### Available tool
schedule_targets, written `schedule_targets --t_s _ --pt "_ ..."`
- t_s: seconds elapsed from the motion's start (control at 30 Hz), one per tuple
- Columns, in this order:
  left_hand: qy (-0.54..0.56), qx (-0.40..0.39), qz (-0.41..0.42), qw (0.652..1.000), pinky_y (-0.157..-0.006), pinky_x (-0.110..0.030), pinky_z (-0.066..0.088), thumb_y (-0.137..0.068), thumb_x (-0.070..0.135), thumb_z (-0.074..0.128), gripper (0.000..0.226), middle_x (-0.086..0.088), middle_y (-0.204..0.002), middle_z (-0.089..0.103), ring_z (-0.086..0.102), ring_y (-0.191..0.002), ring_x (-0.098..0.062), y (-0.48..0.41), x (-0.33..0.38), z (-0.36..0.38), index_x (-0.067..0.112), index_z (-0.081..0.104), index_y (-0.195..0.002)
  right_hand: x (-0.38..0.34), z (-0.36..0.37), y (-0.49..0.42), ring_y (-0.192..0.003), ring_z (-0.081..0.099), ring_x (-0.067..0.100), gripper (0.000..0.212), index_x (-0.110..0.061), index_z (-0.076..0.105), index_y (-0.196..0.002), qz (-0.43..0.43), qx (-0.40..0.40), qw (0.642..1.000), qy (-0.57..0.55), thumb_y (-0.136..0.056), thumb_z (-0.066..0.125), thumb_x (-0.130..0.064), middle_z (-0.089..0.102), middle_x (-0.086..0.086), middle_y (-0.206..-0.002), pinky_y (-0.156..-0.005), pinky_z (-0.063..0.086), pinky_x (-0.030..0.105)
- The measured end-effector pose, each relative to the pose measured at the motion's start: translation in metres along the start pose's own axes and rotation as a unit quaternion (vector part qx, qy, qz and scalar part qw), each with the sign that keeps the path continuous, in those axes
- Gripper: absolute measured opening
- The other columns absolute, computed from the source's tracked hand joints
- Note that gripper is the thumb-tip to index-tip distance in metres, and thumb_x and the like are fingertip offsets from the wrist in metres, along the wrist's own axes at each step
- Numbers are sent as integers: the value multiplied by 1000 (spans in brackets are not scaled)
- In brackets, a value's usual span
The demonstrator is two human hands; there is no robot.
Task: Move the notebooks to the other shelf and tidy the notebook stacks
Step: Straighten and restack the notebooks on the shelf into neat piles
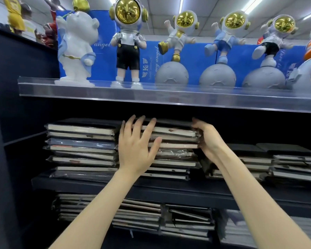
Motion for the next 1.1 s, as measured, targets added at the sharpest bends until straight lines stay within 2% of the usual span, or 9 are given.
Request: schedule_targets --t_s 0.1,0.2,0.3,0.4,0.47,0.57,0.73,0.97,1.1 --pt "-11 -9 -6 1000 -100 -55 37 -95 45 33 44 -15 -128 56 38 -126 -33 -3 -7 13 21 47 -129 1 1 -6 -114 57 30 47 -19 41 -143 -1 -27 1000 15 -96 44 -16 58 16 -128 -88 46 33" --pt "-33 -36 -20 999 -109 -58 25 -98 48 25 51 -17 -133 52 36 -129 -35 -4 -11 18 19 47 -133 10 -8 7 -118 55 16 35 -28 54 -130 -23 -57 998 29 -98 43 -37 60 1 -129 -105 38 32" --pt "-51 -14 -25 998 -113 -56 14 -97 47 30 52 -23 -138 44 34 -132 -39 12 -4 5 18 43 -139 28 -30 27 -132 40 5 46 -25 44 -140 -84 -66 989 98 -97 41 -42 46 -7 -144 -112 26 26" --pt "-49 20 -37 998 -97 -50 39 -95 40 41 49 -26 -121 51 46 -113 -38 51 8 -19 7 48 -132 36 -56 47 -131 37 2 40 -18 51 -136 -238 -3 891 386 -97 52 -28 47 -4 -142 -105 31 17" --pt "-11 21 -20 1000 -84 -40 43 -94 37 43 47 -23 -105 55 49 -98 -32 75 20 -31 1 56 -121 34 -66 61 -121 43 -6 35 -17 61 -125 -328 40 831 446 -92 58 -25 56 -5 -131 -96 34 6" --pt "69 -12 30 997 -87 -26 36 -96 37 40 45 -17 -98 58 49 -95 -24 85 48 -32 0 61 -114 23 -92 77 -112 52 -8 32 -18 65 -117 -359 104 842 389 -90 55 -31 64 -11 -116 -93 38 4" --pt "242 -78 36 966 -96 -13 34 -97 37 39 41 -2 -107 59 50 -103 -11 69 118 -4 7 58 -118 19 -150 94 -97 58 -8 22 -22 66 -114 -304 230 851 360 -93 58 -24 67 -13 -107 -79 45 8" --pt "279 -127 90 948 -94 -21 38 -91 30 48 34 -3 -105 63 55 -101 -16 49 227 64 8 64 -111 4 -268 111 -108 59 14 37 -15 61 -122 -209 330 813 432 -90 62 -32 65 -2 -116 -89 44 28" --pt "267 -113 70 954 -87 -23 41 -91 31 48 33 -4 -104 63 56 -98 -19 22 279 96 9 65 -109 3 -345 96 -122 50 17 59 -18 45 -137 -123 325 865 362 -87 62 -43 54 -2 -133 -94 39 29"
Point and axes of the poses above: each hand's wrist, its own y-axis away from the middle knuckle, its own z-axis out of the palm, x = y × z, the point moved 6 cm from there along -y, towards the middle knuckle
